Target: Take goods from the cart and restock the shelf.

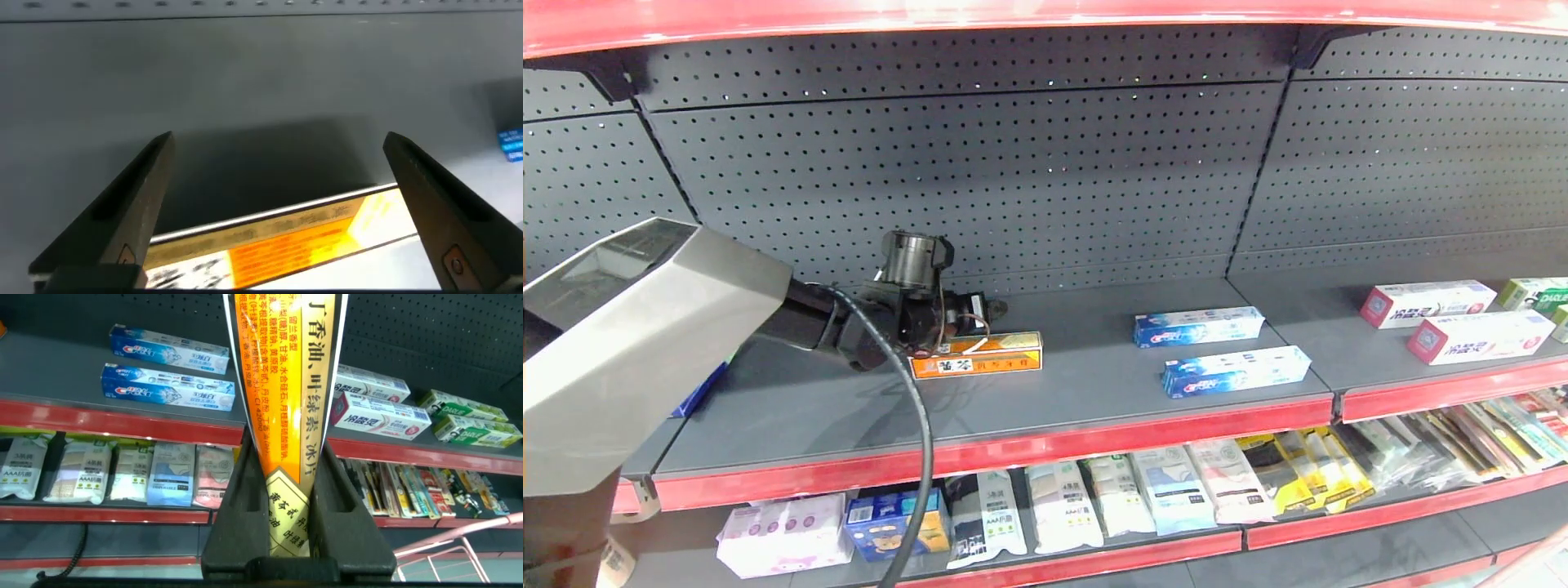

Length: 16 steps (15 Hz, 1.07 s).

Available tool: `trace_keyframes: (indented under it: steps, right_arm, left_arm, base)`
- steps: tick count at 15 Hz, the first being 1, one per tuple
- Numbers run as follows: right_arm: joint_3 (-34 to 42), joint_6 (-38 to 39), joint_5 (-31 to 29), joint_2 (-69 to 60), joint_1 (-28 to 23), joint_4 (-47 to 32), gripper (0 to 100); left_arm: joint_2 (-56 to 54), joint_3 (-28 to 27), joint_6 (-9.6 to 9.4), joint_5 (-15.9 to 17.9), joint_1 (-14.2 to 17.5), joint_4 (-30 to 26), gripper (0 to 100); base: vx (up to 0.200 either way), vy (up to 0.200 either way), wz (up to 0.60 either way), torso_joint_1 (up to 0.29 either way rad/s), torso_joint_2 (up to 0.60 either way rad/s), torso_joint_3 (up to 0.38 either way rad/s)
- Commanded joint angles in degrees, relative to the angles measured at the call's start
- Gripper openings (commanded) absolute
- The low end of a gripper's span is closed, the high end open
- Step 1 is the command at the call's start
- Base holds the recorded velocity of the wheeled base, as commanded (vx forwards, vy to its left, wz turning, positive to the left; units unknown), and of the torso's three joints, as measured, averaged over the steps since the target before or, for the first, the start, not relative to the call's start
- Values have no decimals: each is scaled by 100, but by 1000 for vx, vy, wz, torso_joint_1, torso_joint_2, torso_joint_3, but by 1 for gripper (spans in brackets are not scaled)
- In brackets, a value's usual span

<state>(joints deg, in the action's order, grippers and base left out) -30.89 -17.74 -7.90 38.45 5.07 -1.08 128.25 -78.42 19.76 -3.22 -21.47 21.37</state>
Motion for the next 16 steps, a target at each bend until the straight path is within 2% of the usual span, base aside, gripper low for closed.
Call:
trace_keyframes:
  steps: [1, 6, 10, 14, 16]
  right_arm:
    - [22, -2, -1, -13, 3, 3, 0]
    - [110, -2, -1, -66, 3, 3, 0]
    - [118, -2, 8, -66, 3, 3, 0]
    - [118, -2, 8, -66, 3, 3, 0]
    - [118, -2, 8, -66, 3, 3, 0]
  left_arm:
    - [104, -86, 1, -3, -33, -19, 100]
    - [104, -270, 19, -109, -68, -450, 100]
    - [131, -305, 28, -118, -94, -476, 100]
    - [175, -323, -113, -302, -112, -731, 100]
    - [183, -340, -113, -311, -112, -731, 100]
  base:
    - [0, 0, 0, 0, 0, 0]
    - [0, 0, 0, 0, 0, 0]
    - [0, 0, 0, 0, 0, 0]
    - [0, 0, 0, 0, 0, 0]
    - [0, 0, 0, 0, 0, 0]
